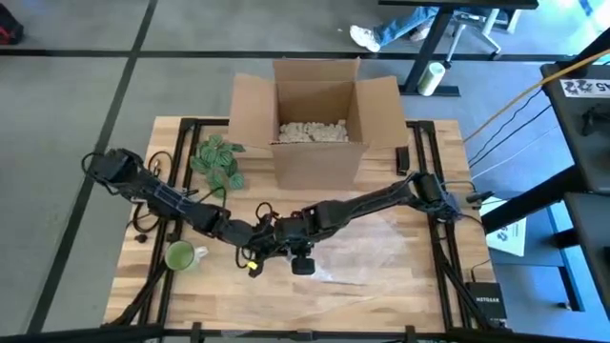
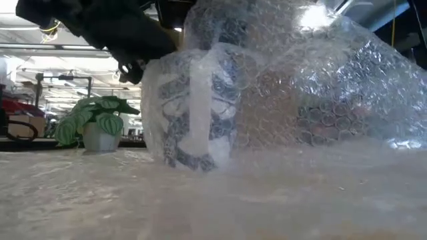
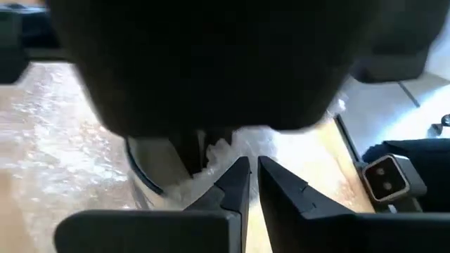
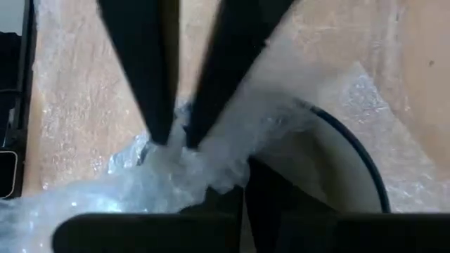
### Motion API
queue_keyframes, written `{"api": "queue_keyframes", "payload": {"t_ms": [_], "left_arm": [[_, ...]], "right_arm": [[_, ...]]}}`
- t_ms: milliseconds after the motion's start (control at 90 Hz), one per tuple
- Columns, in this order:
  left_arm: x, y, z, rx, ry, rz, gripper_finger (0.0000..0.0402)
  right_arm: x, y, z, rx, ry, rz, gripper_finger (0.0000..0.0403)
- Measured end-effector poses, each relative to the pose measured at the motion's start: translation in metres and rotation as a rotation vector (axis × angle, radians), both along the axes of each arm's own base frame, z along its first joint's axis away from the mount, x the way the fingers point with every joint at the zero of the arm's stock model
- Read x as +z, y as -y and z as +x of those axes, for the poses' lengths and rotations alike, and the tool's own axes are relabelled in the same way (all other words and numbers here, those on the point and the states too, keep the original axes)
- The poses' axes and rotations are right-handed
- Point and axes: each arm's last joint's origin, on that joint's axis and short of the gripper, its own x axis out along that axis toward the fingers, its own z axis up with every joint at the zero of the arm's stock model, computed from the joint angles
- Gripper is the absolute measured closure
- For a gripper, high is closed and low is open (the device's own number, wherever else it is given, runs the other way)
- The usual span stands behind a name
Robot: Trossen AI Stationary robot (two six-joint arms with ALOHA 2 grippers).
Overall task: Wrap mug
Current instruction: Wrap the blue mug in bubble wrap
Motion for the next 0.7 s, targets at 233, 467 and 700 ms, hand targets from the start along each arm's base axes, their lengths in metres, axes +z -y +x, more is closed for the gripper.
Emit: {"api": "queue_keyframes", "payload": {"t_ms": [233,467,700], "left_arm": [[-0.003,-0.007,0.001,0.041,-0.045,-0.010,0.0389],[-0.003,-0.007,0.001,0.041,-0.046,-0.007,0.0389],[-0.004,-0.007,0.001,0.042,-0.046,-0.006,0.0389]], "right_arm": [[0.014,0.002,-0.003,-0.018,0.036,-0.026,0.0403],[0.030,0.002,-0.003,-0.008,0.038,-0.046,0.0403],[0.058,0.008,-0.008,-0.043,0.022,-0.224,0.0403]]}}
